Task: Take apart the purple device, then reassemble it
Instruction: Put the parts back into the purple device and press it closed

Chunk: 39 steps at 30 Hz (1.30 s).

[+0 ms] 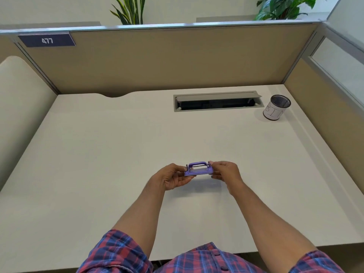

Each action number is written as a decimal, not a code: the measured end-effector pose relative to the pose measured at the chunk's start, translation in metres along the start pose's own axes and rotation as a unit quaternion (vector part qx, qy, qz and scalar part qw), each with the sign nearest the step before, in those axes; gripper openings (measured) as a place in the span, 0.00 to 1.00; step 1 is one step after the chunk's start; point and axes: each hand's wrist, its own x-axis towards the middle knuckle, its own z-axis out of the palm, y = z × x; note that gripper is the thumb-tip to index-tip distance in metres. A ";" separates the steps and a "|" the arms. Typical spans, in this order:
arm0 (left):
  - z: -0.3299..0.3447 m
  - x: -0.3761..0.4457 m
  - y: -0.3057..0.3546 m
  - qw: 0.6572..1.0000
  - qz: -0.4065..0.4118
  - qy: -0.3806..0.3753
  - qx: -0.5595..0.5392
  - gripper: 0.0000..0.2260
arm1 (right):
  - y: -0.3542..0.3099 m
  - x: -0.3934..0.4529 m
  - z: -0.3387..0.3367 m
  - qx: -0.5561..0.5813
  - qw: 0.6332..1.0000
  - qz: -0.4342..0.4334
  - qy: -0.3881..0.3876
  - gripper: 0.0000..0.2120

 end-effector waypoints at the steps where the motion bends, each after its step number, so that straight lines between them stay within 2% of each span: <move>1: 0.000 0.001 -0.001 1.000 0.006 0.005 0.008 0.10 | -0.001 0.000 0.000 0.004 1.000 0.030 -0.006 0.10; 5: -0.002 0.003 -0.002 0.998 0.033 0.035 0.045 0.08 | -0.009 0.000 -0.003 0.012 0.993 0.109 -0.049 0.09; 11: -0.005 0.000 -0.002 0.991 0.052 0.047 0.114 0.10 | -0.016 0.003 -0.006 -0.064 0.980 0.169 -0.079 0.08; 15: -0.007 -0.001 -0.004 0.985 0.062 0.050 0.152 0.11 | -0.018 0.004 -0.003 -0.113 0.974 0.180 -0.073 0.03; 19: -0.007 -0.001 -0.004 0.978 0.072 0.047 0.190 0.11 | -0.016 0.005 0.003 -0.159 0.974 0.159 -0.039 0.06; 23: -0.008 -0.001 -0.007 0.965 0.092 0.063 0.237 0.09 | -0.009 0.004 0.004 -0.192 0.975 0.110 -0.023 0.02; 27: -0.010 0.001 -0.011 0.943 0.128 0.094 0.292 0.08 | 0.005 0.003 0.000 -0.213 0.974 0.011 -0.070 0.06; 30: -0.012 0.005 -0.015 0.923 0.159 0.137 0.323 0.09 | 0.012 -0.001 0.001 -0.210 0.971 -0.021 -0.114 0.14; 35: -0.019 0.010 -0.025 0.873 0.200 0.192 0.402 0.09 | 0.021 -0.001 0.001 -0.325 0.930 -0.064 -0.158 0.22; 39: -0.025 0.005 -0.032 0.859 0.206 0.207 0.420 0.09 | 0.024 -0.003 0.007 -0.390 0.902 -0.111 -0.150 0.24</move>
